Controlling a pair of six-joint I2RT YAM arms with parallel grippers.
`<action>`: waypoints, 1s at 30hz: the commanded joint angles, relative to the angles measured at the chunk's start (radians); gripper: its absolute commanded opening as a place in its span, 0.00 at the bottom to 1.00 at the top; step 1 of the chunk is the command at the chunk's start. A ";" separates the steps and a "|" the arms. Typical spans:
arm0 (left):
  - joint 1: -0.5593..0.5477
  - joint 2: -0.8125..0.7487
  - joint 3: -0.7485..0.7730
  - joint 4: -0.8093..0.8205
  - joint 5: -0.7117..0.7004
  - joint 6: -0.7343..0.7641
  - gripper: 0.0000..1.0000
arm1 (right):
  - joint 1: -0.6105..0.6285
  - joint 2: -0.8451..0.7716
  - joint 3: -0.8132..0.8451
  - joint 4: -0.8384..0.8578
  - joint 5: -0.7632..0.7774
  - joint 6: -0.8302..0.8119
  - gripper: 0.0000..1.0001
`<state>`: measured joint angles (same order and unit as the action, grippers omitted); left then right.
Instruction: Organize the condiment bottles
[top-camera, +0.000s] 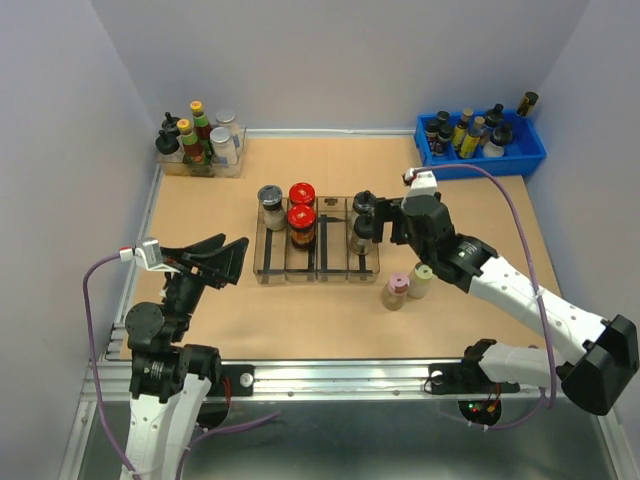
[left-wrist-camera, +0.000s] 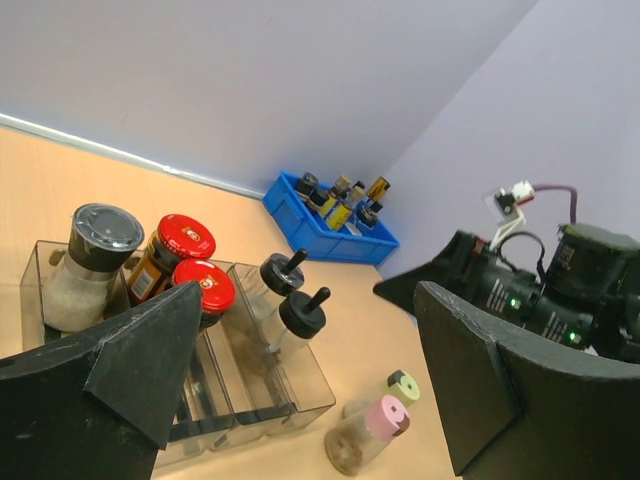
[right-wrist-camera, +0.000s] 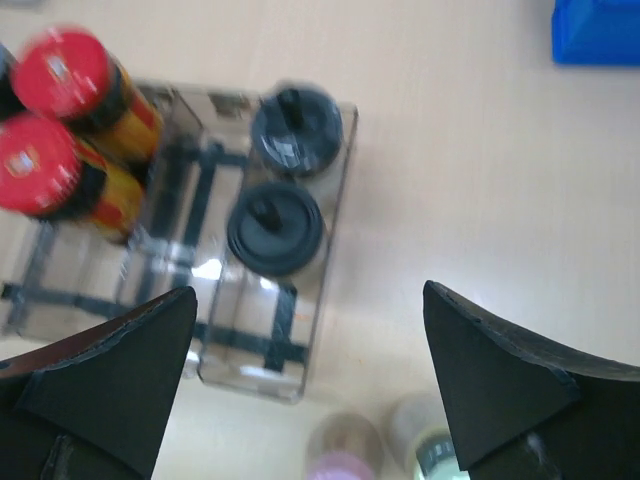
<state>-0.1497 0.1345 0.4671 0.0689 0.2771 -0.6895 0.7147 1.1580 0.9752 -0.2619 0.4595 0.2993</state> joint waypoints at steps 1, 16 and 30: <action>0.001 0.002 -0.001 0.055 0.010 -0.002 0.99 | 0.008 -0.072 -0.090 -0.152 -0.062 0.083 0.98; -0.001 0.031 -0.019 0.104 0.031 -0.031 0.99 | 0.008 -0.167 -0.151 -0.312 -0.310 0.124 0.77; -0.001 0.039 -0.016 0.117 0.037 -0.028 0.99 | 0.008 -0.064 -0.178 -0.339 -0.275 0.164 0.79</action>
<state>-0.1497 0.1619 0.4511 0.1238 0.2913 -0.7223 0.7147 1.0710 0.8211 -0.5869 0.1955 0.4461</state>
